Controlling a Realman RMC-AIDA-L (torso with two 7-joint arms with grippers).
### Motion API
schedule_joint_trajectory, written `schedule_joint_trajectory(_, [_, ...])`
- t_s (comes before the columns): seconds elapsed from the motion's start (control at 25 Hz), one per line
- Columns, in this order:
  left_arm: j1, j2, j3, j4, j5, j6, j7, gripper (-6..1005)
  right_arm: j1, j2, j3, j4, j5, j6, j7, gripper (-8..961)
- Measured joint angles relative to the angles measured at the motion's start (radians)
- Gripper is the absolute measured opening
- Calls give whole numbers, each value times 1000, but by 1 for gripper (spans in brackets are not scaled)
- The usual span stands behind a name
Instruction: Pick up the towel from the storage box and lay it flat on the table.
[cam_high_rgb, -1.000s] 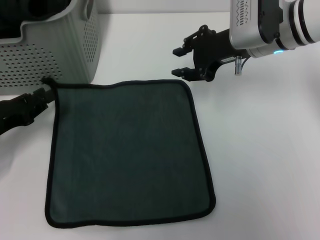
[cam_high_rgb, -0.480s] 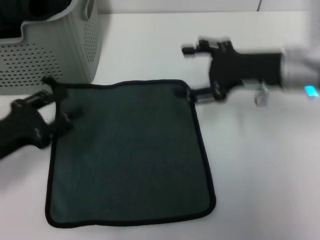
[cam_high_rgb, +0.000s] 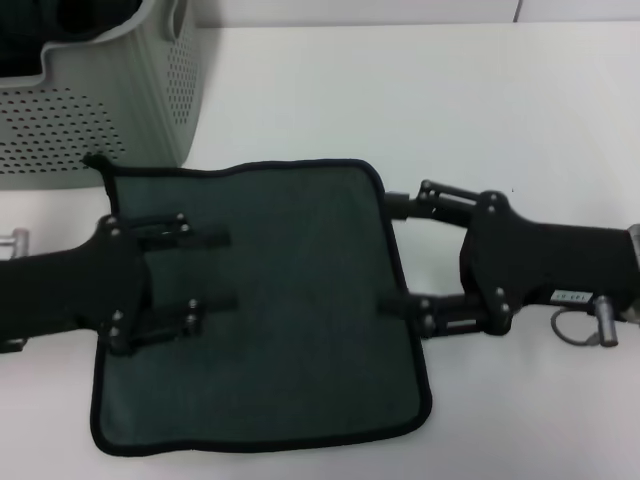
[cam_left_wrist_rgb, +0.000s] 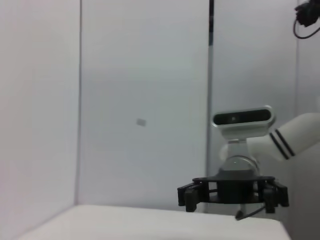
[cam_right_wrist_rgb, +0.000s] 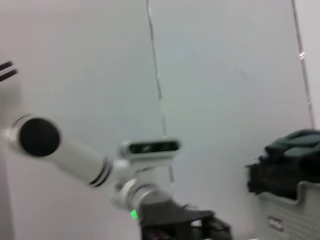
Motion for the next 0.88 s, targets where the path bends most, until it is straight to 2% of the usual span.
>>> schedule_joint_trajectory(0.16, [-57,9,4,0,59,2,-105,560,29,-3,-4,11,-53,-3,6,886])
schedule_joint_trajectory(0.64, [-67,24,2,1,63,17,-150,561,106,-8,3,79,-105,7,9,886])
schedule_joint_trajectory(0.88, [-82,32,21,27,72,35,-229,561,111,-9,3,89,-130,-2,21,886])
